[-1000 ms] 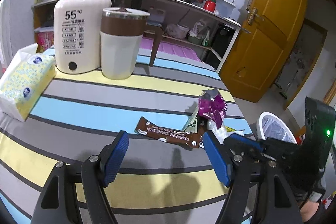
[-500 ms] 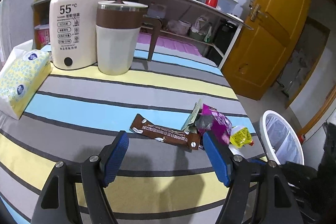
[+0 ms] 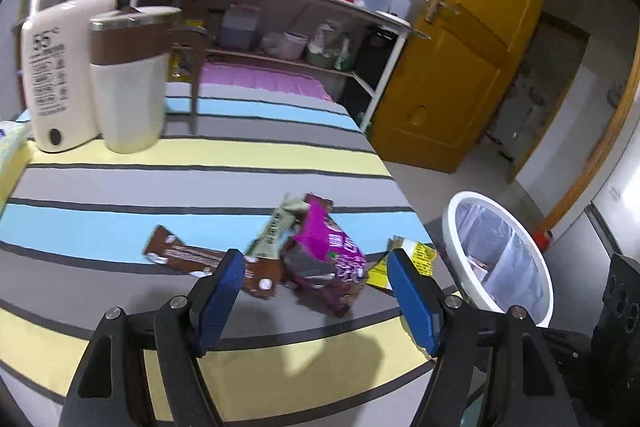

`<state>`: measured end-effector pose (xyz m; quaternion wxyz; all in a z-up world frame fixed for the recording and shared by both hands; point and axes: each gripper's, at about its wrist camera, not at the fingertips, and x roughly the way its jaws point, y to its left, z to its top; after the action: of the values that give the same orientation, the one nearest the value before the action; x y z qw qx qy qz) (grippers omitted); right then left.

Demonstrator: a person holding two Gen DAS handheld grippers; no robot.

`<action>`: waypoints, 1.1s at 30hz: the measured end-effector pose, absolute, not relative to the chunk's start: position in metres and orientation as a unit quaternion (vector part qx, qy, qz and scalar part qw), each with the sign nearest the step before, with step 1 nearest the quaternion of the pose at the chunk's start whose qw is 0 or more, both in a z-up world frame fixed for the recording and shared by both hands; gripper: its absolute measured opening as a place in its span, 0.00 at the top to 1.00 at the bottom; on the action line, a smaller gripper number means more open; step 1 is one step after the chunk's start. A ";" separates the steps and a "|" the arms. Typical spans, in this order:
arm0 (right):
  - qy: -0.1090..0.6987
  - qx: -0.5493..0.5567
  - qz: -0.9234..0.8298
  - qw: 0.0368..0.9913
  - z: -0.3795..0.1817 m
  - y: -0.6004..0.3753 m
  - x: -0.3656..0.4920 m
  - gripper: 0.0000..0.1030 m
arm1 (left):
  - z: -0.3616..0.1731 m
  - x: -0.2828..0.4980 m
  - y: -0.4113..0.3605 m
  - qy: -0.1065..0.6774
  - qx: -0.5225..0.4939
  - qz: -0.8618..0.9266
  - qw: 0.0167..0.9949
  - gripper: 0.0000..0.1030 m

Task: Collect trash
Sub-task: 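Grasp the white plastic bag with the right tool while the left tool grasps the purple snack bag, then carry the plastic bag and purple snack bag over the bin and release both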

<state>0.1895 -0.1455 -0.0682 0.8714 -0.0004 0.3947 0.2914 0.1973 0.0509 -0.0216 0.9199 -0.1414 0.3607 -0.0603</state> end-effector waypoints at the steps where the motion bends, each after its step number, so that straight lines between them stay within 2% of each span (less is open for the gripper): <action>1: 0.395 0.001 0.290 0.872 -0.068 -0.147 0.189 0.91 | -0.024 0.201 0.049 0.365 -0.140 -0.061 0.918 0.29; 6: 0.395 0.006 0.287 0.873 -0.069 -0.153 0.187 0.91 | -0.031 0.213 0.037 0.378 -0.120 -0.059 0.916 0.30; 10: 0.394 0.008 0.284 0.874 -0.069 -0.156 0.188 0.91 | -0.036 0.217 0.029 0.390 -0.096 -0.057 0.914 0.57; 15: 0.393 0.009 0.280 0.875 -0.069 -0.158 0.188 0.91 | -0.034 0.206 0.027 0.380 -0.086 -0.059 0.919 0.60; 33: 0.394 -0.005 0.275 0.877 -0.066 -0.159 0.173 0.92 | -0.016 0.143 0.028 0.360 -0.099 -0.070 0.925 0.60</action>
<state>0.1735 -0.1592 -0.0657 0.8771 -0.0049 0.3940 0.2747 0.1426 0.0283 -0.0161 0.9253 -0.0986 0.3595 -0.0702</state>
